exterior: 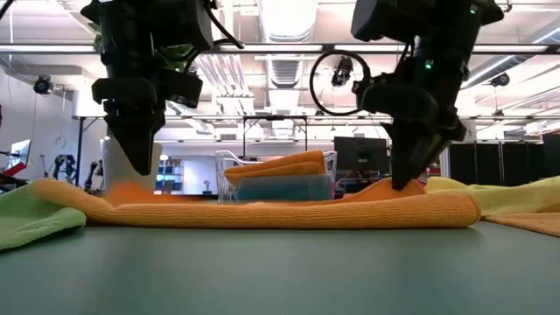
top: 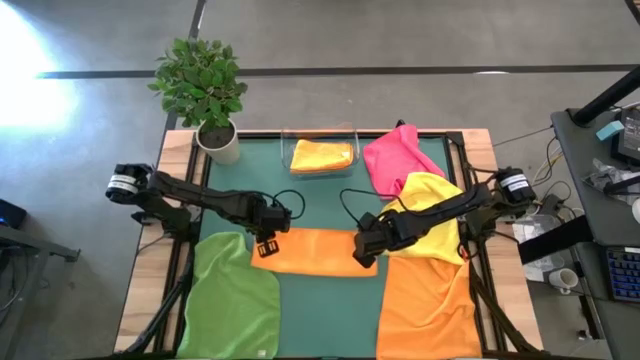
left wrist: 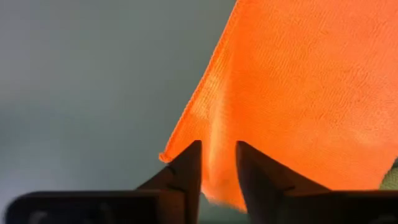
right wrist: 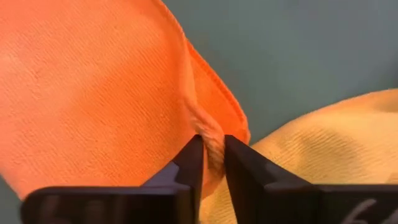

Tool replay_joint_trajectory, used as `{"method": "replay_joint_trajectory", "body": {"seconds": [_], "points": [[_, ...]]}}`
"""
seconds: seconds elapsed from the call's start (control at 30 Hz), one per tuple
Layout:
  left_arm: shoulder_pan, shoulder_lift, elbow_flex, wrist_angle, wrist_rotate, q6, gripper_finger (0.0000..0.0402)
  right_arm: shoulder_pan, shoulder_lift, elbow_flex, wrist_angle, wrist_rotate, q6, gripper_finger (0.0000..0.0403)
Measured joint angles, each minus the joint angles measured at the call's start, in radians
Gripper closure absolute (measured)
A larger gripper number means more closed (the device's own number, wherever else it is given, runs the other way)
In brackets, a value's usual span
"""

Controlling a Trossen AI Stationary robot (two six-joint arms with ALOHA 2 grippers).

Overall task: Fold microfiber towels
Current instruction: Fold the top left orange microfiber towel

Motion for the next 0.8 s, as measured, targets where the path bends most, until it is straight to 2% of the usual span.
{"method": "replay_joint_trajectory", "body": {"seconds": [0.1,0.2,0.33,0.47,0.57,0.7,0.8], "points": [[0.005,0.000,0.017,-0.043,-0.005,0.009,0.0277,-0.014,-0.009,0.033,-0.053,0.001,-0.041,0.0312],[0.014,0.000,0.059,-0.167,-0.004,0.042,0.0247,-0.034,-0.028,0.082,-0.145,0.000,-0.080,0.0291],[0.017,-0.007,0.121,-0.269,-0.003,0.051,0.0233,-0.057,-0.070,0.137,-0.167,0.002,-0.180,0.0275],[0.000,-0.030,0.115,-0.128,0.072,0.052,0.0231,-0.077,-0.089,0.141,-0.097,-0.054,-0.253,0.0278],[-0.016,-0.031,0.068,0.034,0.097,0.054,0.0231,-0.097,-0.081,0.114,-0.048,-0.146,-0.291,0.0293],[-0.016,-0.022,0.000,0.214,0.139,0.049,0.0231,-0.112,-0.055,0.062,0.021,-0.278,-0.321,0.0327],[-0.016,-0.012,-0.049,0.282,0.184,0.027,0.0235,-0.116,-0.053,0.033,0.046,-0.298,-0.330,0.0364]]}}
